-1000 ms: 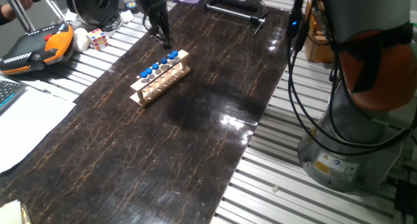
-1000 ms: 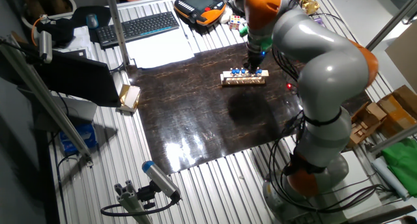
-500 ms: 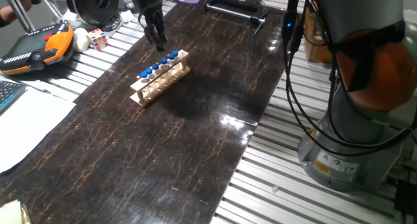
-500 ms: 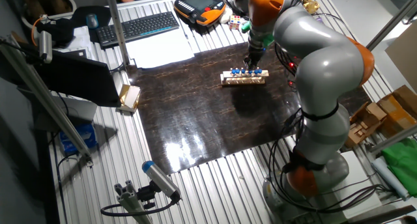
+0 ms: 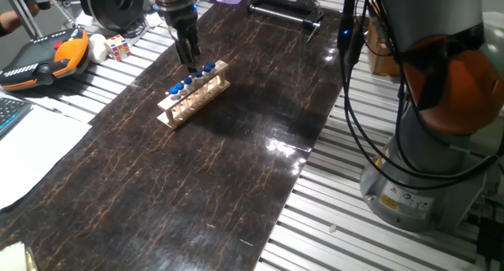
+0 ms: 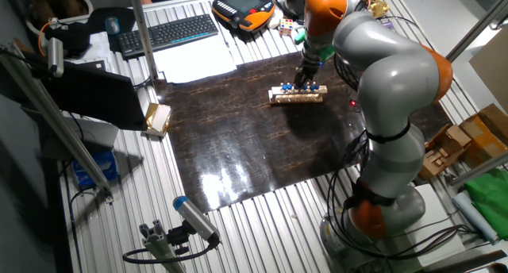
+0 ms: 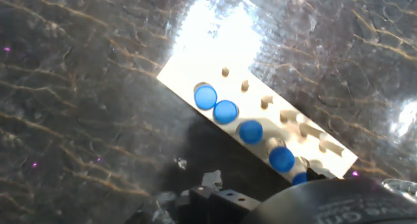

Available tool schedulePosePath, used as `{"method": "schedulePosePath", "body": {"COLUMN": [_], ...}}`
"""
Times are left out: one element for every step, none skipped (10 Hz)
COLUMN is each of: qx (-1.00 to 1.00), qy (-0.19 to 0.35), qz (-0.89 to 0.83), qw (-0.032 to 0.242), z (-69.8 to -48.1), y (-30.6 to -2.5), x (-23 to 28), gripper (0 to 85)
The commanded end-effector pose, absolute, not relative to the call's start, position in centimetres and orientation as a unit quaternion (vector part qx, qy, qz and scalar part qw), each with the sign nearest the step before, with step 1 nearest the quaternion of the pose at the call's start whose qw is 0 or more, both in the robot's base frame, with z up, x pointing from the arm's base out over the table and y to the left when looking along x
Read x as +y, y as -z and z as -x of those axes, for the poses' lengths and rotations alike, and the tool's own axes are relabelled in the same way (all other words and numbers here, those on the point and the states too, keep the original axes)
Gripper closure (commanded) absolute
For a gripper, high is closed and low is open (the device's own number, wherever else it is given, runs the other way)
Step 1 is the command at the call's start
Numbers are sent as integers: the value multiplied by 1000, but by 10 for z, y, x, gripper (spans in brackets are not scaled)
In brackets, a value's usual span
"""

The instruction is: Shake the test tube

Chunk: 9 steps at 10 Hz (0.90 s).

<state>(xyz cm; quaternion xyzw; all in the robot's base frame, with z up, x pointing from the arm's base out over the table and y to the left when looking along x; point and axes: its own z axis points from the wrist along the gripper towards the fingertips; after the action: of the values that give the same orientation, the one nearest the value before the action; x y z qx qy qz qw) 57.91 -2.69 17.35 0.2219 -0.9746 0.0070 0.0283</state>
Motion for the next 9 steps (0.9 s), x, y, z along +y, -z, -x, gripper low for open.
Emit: {"method": "schedulePosePath", "body": {"qx": [-975,-975,-975,-975,-975,-975,-975,-975,-975], "qy": [-7,-7,-8,-7,-5,-2,0,0,2], "qz": [-222,-222,-222,-222,-222,-222,-222,-222,-222], "qw": [27,30,28,30,32,31,30,29,30], "z": [-582,-587,-591,-595,-597,-597,-596,-594,-594], "y": [-171,-166,-160,-156,-151,-146,-143,-140,-139], "x": [-28,-31,-34,-36,-37,-36,-36,-34,-36], "gripper": [183,190,190,187,187,190,203,217,220]}}
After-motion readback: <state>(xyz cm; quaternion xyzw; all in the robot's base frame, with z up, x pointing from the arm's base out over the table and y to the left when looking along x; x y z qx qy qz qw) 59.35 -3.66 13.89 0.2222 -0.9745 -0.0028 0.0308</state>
